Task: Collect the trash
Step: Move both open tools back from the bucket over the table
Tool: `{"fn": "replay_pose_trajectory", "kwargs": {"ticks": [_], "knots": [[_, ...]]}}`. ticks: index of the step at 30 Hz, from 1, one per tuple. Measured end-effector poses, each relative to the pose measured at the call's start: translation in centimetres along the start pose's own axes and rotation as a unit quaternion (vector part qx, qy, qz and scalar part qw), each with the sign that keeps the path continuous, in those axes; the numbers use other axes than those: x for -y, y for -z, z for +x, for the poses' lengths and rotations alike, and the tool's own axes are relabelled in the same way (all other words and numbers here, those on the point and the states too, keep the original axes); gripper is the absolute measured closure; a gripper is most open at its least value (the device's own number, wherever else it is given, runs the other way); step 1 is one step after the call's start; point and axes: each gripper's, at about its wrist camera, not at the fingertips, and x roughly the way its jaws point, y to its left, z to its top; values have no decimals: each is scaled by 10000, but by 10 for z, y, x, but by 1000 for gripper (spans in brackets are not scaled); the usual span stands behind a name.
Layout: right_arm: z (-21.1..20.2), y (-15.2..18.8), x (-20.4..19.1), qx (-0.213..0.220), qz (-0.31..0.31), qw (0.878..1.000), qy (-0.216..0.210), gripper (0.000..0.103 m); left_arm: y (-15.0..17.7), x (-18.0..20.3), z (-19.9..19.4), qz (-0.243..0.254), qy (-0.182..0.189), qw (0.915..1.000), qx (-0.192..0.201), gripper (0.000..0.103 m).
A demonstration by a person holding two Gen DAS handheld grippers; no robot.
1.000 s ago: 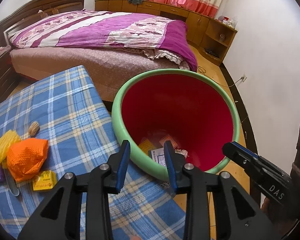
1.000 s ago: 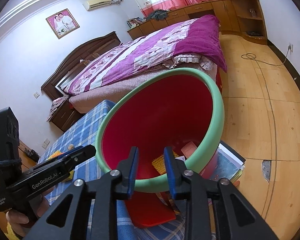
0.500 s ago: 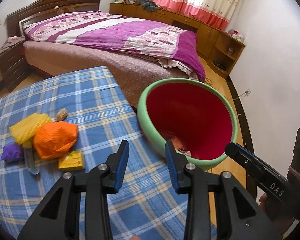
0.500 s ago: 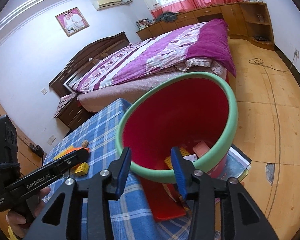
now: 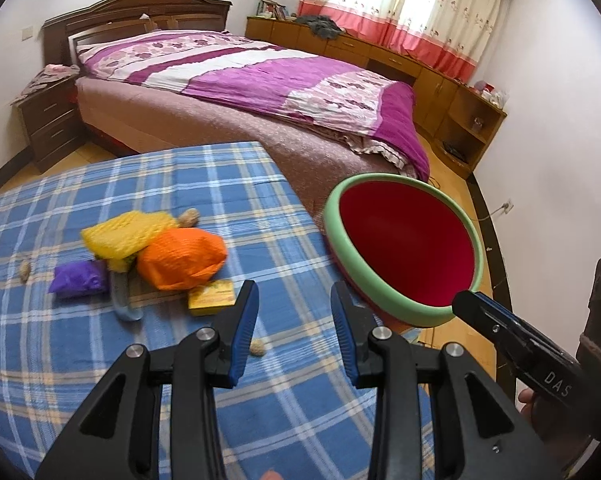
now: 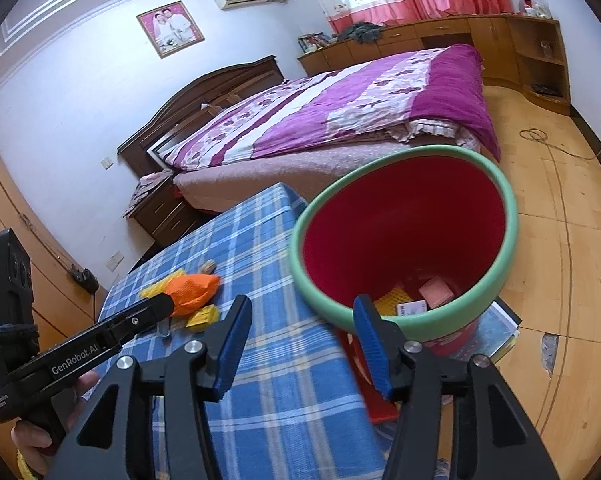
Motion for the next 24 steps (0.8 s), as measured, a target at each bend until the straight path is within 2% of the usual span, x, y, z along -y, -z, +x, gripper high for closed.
{"fn": "replay_pose_trajectory", "kwargs": {"ticks": [24], "knots": [[10, 22, -70, -280, -469, 9982, -257, 42, 25, -62, -50, -496, -341, 9979, 248, 66]]}}
